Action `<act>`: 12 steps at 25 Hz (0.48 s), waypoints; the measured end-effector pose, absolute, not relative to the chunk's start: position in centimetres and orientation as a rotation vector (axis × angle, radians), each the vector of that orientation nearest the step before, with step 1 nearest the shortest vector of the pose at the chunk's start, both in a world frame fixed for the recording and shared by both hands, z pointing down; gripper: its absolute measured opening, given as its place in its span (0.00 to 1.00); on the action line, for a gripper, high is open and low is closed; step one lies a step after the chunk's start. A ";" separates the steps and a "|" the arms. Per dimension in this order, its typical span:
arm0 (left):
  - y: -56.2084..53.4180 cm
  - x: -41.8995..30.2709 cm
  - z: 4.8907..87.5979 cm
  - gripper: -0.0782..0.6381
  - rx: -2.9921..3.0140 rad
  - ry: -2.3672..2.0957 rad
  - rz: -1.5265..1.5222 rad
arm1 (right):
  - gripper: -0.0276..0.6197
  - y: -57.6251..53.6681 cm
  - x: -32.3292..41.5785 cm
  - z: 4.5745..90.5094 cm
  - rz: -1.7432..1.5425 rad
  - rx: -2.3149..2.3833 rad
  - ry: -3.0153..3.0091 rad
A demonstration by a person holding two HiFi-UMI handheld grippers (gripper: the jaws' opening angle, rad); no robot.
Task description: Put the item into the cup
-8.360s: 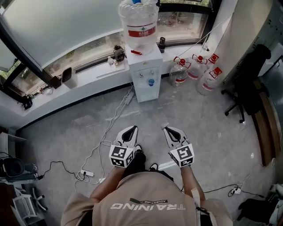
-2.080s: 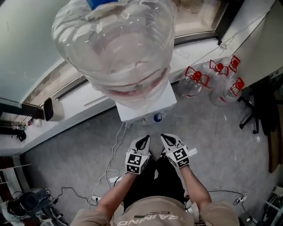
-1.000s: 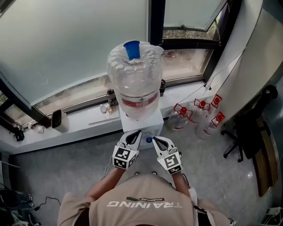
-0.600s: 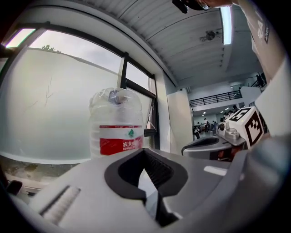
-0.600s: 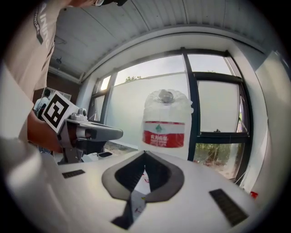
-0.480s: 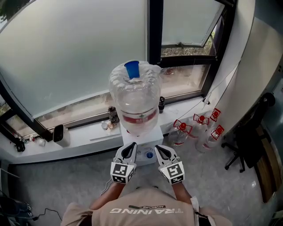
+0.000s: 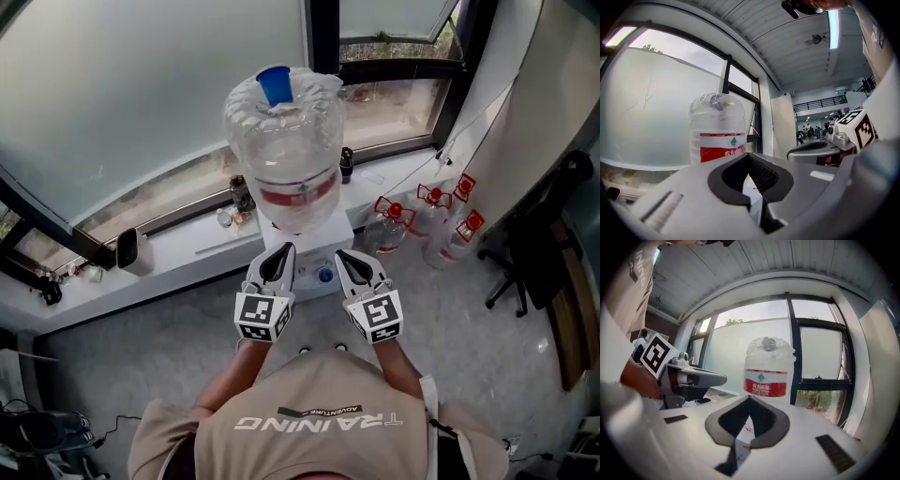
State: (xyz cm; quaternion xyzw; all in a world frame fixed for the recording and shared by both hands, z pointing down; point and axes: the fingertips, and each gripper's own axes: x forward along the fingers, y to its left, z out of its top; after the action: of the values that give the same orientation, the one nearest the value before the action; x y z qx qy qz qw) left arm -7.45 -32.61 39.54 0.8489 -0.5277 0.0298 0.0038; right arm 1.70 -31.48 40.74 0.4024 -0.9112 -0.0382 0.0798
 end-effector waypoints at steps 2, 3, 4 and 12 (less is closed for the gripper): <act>-32.3 -7.4 39.8 0.12 2.661 -1.646 0.097 | 0.06 -31.3 1.8 40.6 -0.126 1.217 -2.715; -32.2 -7.4 39.9 0.12 2.662 -1.642 0.101 | 0.06 -31.3 1.9 40.6 -0.124 1.224 -2.714; -32.2 -7.3 40.0 0.12 2.663 -1.639 0.103 | 0.06 -31.3 2.0 40.6 -0.117 1.229 -2.715; -33.0 -7.8 39.8 0.12 2.674 -1.641 0.096 | 0.06 -31.6 2.9 40.6 -0.090 1.266 -2.713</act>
State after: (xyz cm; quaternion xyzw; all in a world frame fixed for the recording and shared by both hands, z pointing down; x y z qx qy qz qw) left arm -7.80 -33.00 39.77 0.8519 -0.5228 0.0306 0.0015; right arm 2.90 -31.59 40.60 0.4215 -0.9034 -0.0299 0.0729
